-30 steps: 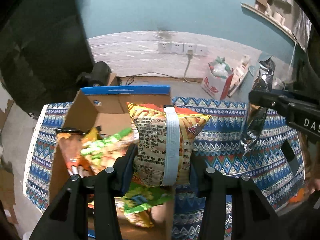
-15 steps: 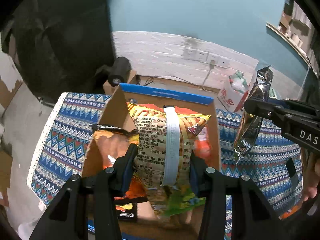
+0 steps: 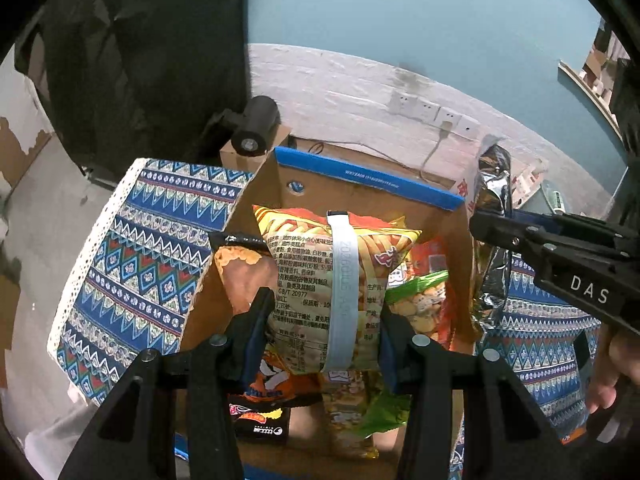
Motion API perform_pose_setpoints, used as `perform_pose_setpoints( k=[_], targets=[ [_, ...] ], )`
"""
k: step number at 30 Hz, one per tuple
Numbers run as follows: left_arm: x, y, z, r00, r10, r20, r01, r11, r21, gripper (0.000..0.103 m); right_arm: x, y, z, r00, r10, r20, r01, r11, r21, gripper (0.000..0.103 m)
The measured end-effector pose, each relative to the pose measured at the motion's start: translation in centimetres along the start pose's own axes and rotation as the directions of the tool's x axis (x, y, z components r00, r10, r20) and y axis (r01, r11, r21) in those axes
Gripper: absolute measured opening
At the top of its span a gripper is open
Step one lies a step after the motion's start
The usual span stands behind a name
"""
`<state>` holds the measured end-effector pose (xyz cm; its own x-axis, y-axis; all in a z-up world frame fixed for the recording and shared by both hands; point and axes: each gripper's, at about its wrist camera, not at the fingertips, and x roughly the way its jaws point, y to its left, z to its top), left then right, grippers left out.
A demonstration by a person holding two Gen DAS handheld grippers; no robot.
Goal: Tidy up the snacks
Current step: 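Release the chip bag into the box with the left gripper while the right releases the silver pack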
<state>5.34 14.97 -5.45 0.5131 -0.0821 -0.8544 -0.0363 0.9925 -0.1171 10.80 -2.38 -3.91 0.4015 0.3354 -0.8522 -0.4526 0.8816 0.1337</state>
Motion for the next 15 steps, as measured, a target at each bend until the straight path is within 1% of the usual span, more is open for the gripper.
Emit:
perform_pose_setpoints(
  k=[2, 4, 6, 7, 9, 11, 15],
  targets=[
    [0.0, 0.0, 0.0, 1.000, 0.006, -0.001, -0.006, 1.000, -0.009, 0.049, 0.4, 0.0, 0.2, 1.000, 0.008, -0.005, -0.008, 1.000, 0.007, 0.024],
    [0.0, 0.0, 0.0, 1.000, 0.016, -0.002, -0.016, 1.000, -0.010, 0.055, 0.9, 0.0, 0.3, 1.000, 0.028, -0.011, -0.028, 0.999, 0.018, 0.024],
    [-0.3, -0.2, 0.1, 0.999, 0.032, 0.003, -0.032, 0.999, -0.007, 0.071, 1.1, -0.1, 0.4, 0.999, 0.045, -0.013, -0.045, 0.999, 0.029, 0.026],
    [-0.4, -0.2, 0.1, 0.999, 0.040, 0.010, -0.040, 0.999, -0.006, 0.073, 1.2, -0.2, 0.4, 0.999, 0.050, -0.015, -0.050, 0.998, 0.034, 0.027],
    [-0.8, -0.3, 0.1, 0.999, 0.050, 0.019, -0.050, 0.999, -0.002, 0.077, 1.0, -0.4, 0.4, 0.999, 0.050, -0.009, -0.050, 0.998, 0.039, 0.030],
    [-1.0, -0.4, 0.2, 0.998, 0.057, 0.016, -0.057, 0.998, 0.004, 0.080, 0.7, -0.3, 0.4, 0.999, 0.052, -0.002, -0.052, 0.998, 0.039, 0.041],
    [-1.7, -0.8, 0.1, 0.998, 0.066, 0.016, -0.066, 0.998, 0.016, 0.080, -0.4, -0.6, 0.2, 0.998, 0.055, 0.014, -0.055, 0.997, 0.048, 0.047]
  ],
)
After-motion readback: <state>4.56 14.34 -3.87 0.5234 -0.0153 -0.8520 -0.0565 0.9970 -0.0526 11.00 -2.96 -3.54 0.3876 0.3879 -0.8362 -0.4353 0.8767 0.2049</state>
